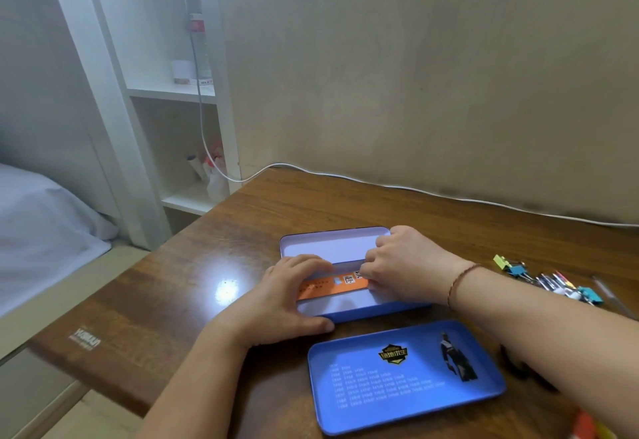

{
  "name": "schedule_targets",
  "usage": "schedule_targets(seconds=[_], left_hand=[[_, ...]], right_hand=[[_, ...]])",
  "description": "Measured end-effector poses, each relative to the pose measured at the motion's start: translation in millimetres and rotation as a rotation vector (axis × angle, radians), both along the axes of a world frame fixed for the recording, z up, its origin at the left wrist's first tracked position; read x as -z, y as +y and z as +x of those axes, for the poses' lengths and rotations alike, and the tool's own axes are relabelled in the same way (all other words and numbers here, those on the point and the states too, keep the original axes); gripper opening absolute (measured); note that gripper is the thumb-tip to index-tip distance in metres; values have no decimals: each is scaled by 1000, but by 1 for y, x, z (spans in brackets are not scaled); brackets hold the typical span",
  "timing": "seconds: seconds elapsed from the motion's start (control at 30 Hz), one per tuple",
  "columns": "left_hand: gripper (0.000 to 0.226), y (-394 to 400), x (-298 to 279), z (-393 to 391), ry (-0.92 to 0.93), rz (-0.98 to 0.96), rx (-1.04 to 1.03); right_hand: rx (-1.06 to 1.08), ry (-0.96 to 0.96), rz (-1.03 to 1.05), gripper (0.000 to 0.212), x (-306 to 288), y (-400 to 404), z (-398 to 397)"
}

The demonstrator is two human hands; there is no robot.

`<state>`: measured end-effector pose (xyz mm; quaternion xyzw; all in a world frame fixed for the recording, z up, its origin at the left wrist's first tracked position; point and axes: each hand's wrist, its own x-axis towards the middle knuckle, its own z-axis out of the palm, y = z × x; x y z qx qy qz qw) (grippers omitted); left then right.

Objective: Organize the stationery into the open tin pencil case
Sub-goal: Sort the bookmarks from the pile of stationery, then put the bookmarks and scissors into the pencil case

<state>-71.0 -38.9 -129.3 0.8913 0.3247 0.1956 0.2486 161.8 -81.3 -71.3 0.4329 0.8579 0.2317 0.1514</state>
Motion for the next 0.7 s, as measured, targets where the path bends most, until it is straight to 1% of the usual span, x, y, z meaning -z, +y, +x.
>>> schedule_targets(seconds=[0.1,0.2,0.23,0.27,0.37,0.4,0.43,0.5,0.57,0.63,0.7], left_hand=[[56,1,0,1,3,-6,15],[44,3,1,0,-3,-24,20],[42,3,1,0,-2,-24,27],[42,3,2,0,2,-17,32],[44,5,3,-1,1,19,37],[45,4,2,-1,6,26,38],[44,4,1,-1,14,35,38],[40,3,0,-1,23,62,31],[38,2,-1,0,22,86,29],[40,2,0,1,25,85,27],[42,2,2,1,11,67,25]], right_hand=[[20,15,18,29,2,1,0],[79,115,44,32,-3,-2,6],[121,192,74,33,-8,-6,12],[173,309,111,32,-14,-11,21],[357,692,201,18,-36,-38,62],[400,756,198,14,-41,-50,78],[430,773,177,12,-45,-63,92],[486,691,81,14,-45,-90,117],[497,513,-22,18,-35,-113,133],[428,344,-71,27,-26,-132,138],[332,246,-97,37,-19,-146,135]])
